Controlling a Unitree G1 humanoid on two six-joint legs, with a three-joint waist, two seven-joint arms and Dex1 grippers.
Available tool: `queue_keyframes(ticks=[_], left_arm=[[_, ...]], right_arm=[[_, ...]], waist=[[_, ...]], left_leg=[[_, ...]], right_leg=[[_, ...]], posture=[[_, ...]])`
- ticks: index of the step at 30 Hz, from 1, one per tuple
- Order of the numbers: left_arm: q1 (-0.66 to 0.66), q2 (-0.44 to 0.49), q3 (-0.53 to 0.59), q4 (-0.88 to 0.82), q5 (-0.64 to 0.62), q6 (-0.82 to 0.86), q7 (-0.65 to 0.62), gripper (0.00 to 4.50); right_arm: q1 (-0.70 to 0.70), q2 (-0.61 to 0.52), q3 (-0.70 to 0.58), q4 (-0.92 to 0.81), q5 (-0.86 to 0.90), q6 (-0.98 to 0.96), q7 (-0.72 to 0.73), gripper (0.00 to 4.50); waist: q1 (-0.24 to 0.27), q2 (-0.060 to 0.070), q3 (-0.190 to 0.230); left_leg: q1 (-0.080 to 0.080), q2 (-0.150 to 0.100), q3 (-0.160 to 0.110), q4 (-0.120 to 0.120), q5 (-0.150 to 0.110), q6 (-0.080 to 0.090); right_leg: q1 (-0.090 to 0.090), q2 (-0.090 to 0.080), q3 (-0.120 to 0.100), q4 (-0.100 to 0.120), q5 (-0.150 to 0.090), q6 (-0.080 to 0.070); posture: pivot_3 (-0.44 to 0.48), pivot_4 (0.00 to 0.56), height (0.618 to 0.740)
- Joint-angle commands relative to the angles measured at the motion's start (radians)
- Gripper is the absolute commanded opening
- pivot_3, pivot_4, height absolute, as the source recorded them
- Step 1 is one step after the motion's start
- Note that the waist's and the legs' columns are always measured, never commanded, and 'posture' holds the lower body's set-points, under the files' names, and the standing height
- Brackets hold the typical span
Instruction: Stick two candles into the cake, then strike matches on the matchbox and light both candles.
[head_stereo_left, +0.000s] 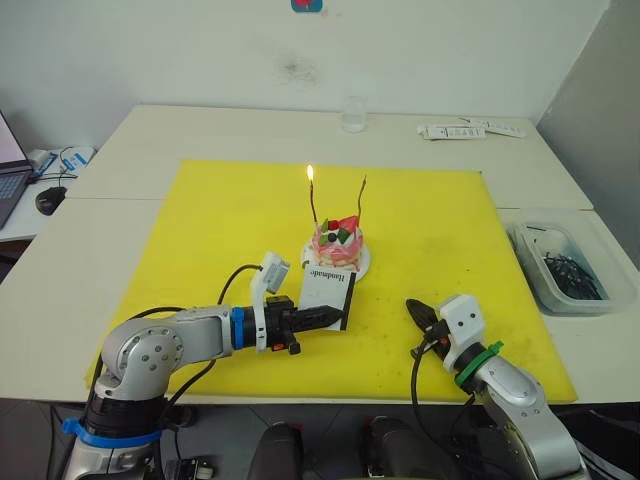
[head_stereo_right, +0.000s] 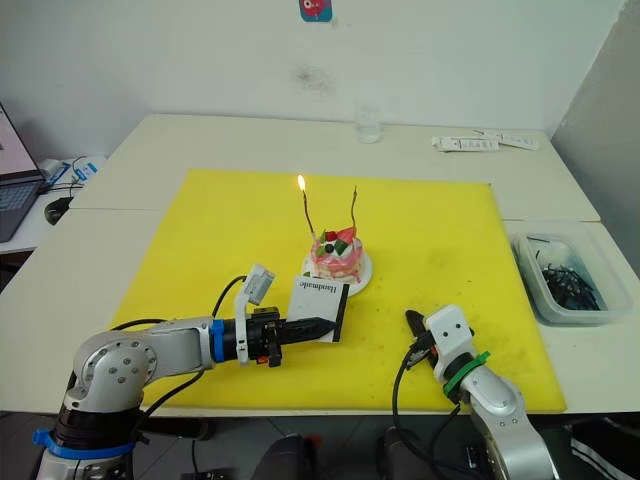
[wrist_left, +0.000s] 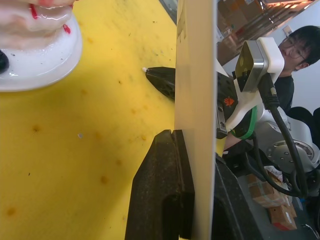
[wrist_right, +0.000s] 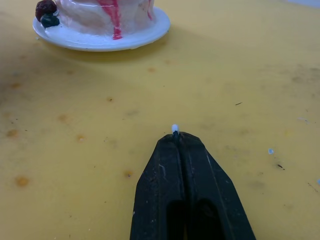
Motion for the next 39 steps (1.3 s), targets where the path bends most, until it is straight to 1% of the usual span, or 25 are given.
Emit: queue_keyframes(ticks=[1, 5, 7, 10, 13, 16, 19, 23, 31, 39], left_arm=[[-0.003, -0.006, 0.014, -0.027, -0.020, -0.004, 0.002, 0.00], [-0.016, -0.023, 0.026, -0.010, -0.036, 0.001, 0.023, 0.00], [-0.023, -0.031, 0.031, -0.003, -0.041, 0.004, 0.030, 0.00], [-0.072, -0.078, 0.045, 0.033, -0.081, 0.015, 0.077, 0.00], [-0.111, -0.112, 0.052, 0.060, -0.102, 0.021, 0.113, 0.00], [-0.136, -0.133, 0.054, 0.074, -0.110, 0.021, 0.136, 0.00], [-0.146, -0.150, 0.054, 0.076, -0.116, 0.016, 0.157, 0.00], [-0.143, -0.157, 0.057, 0.067, -0.128, 0.020, 0.172, 0.00], [-0.130, -0.158, 0.055, 0.052, -0.154, 0.020, 0.189, 0.00], [-0.134, -0.163, 0.051, 0.056, -0.182, 0.020, 0.197, 0.00]], right_arm=[[0.001, -0.016, 0.003, -0.042, 0.016, 0.039, 0.023, 0.01], [-0.078, -0.097, -0.030, -0.212, 0.055, 0.173, 0.070, 0.01], [-0.114, -0.136, -0.035, -0.269, 0.073, 0.243, 0.089, 0.01], [-0.249, -0.267, -0.032, -0.384, 0.150, 0.417, 0.194, 0.01], [-0.364, -0.354, -0.027, -0.427, 0.220, 0.528, 0.260, 0.01], [-0.451, -0.422, 0.002, -0.440, 0.235, 0.554, 0.310, 0.01], [-0.506, -0.445, 0.030, -0.444, 0.232, 0.560, 0.319, 0.01], [-0.536, -0.462, 0.072, -0.445, 0.215, 0.559, 0.319, 0.01], [-0.577, -0.442, 0.145, -0.414, 0.171, 0.545, 0.294, 0.01], [-0.620, -0.438, 0.207, -0.333, 0.110, 0.500, 0.302, 0.01]], waist=[[0.000, 0.000, 0.000], [0.001, 0.001, 0.001], [0.001, 0.001, 0.001], [0.005, 0.001, 0.001], [0.005, 0.000, 0.001], [0.005, 0.000, 0.001], [0.005, 0.000, 0.001], [0.005, 0.000, 0.001], [0.005, 0.000, 0.001], [0.004, 0.000, 0.001]], left_leg=[[0.000, 0.000, 0.000, 0.000, 0.000, 0.000], [-0.001, 0.000, 0.000, 0.000, 0.000, 0.000], [-0.001, 0.000, 0.001, 0.000, 0.000, 0.000], [-0.002, -0.001, -0.001, 0.001, 0.000, 0.000], [-0.003, -0.002, -0.001, 0.001, 0.000, 0.000], [-0.004, -0.002, -0.001, 0.001, 0.000, 0.000], [-0.005, -0.002, -0.001, 0.001, 0.000, 0.000], [-0.005, -0.002, -0.001, 0.001, 0.000, 0.000], [-0.005, -0.002, -0.001, 0.001, 0.000, 0.000], [-0.005, -0.002, -0.001, 0.001, 0.000, 0.000]], right_leg=[[0.000, 0.000, 0.000, 0.000, 0.000, 0.000], [0.000, 0.000, 0.000, 0.000, 0.000, 0.000], [-0.001, 0.000, 0.000, 0.000, 0.000, 0.000], [0.000, 0.000, -0.001, 0.000, 0.000, 0.000], [0.000, 0.000, -0.001, -0.001, 0.000, 0.001], [-0.001, 0.000, -0.001, -0.002, 0.000, 0.001], [-0.001, 0.000, -0.001, -0.002, 0.000, 0.001], [-0.002, 0.000, -0.002, -0.002, -0.001, 0.002], [-0.002, -0.001, -0.002, -0.001, 0.000, 0.002], [-0.002, -0.001, -0.002, -0.002, 0.000, 0.002]], posture=[[0.000, 0.150, 0.740], [0.000, 0.150, 0.740], [0.000, 0.150, 0.740], [0.000, 0.150, 0.740], [0.000, 0.150, 0.740], [0.000, 0.150, 0.740], [0.000, 0.150, 0.740], [0.000, 0.150, 0.740], [0.000, 0.150, 0.740], [0.000, 0.150, 0.740]])
